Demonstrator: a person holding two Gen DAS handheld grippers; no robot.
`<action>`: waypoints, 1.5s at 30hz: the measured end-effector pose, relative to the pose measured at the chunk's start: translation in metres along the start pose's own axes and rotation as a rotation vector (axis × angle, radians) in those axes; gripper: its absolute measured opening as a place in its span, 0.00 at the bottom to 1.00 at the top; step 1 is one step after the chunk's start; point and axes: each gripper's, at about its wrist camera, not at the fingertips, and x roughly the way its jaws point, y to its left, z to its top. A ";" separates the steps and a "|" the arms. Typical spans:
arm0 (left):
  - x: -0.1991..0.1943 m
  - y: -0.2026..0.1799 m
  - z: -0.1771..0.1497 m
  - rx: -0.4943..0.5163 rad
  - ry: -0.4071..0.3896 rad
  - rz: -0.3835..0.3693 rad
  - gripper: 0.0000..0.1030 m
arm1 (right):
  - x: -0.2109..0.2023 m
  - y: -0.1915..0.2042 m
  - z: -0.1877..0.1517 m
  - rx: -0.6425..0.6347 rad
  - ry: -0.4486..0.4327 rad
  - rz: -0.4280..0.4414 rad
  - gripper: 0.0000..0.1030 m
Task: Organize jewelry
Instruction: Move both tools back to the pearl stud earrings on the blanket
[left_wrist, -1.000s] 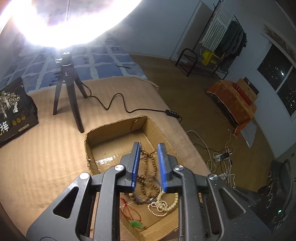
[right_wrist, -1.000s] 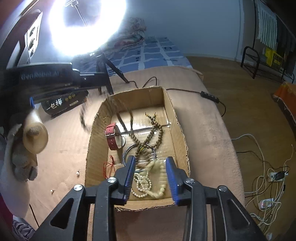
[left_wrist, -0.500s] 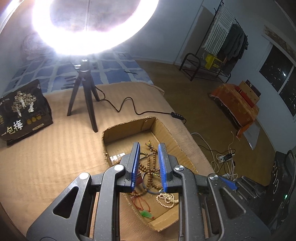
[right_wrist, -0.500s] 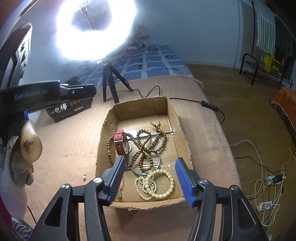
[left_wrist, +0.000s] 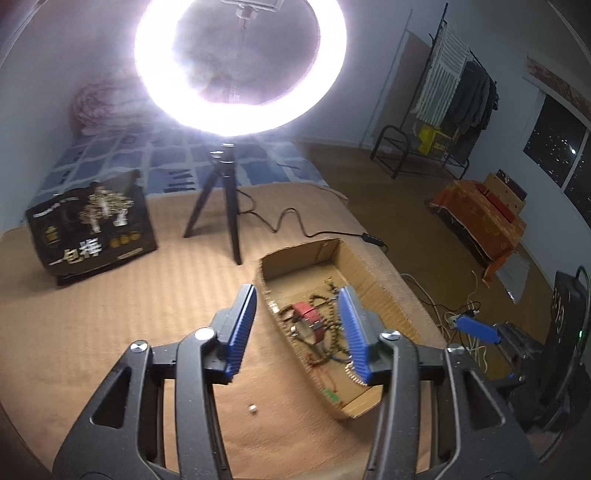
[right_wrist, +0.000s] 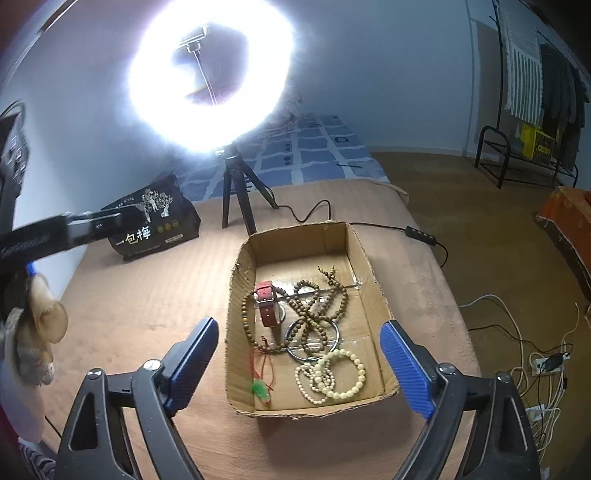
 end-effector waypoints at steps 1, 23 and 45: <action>-0.006 0.005 -0.004 -0.003 0.000 0.005 0.47 | -0.001 0.003 0.000 -0.001 -0.008 0.001 0.97; -0.108 0.064 -0.097 0.011 -0.061 0.193 0.73 | -0.009 0.081 -0.016 -0.073 -0.010 0.095 0.98; -0.081 0.109 -0.165 -0.073 0.055 0.209 0.73 | 0.044 0.131 -0.040 -0.173 0.101 0.153 0.85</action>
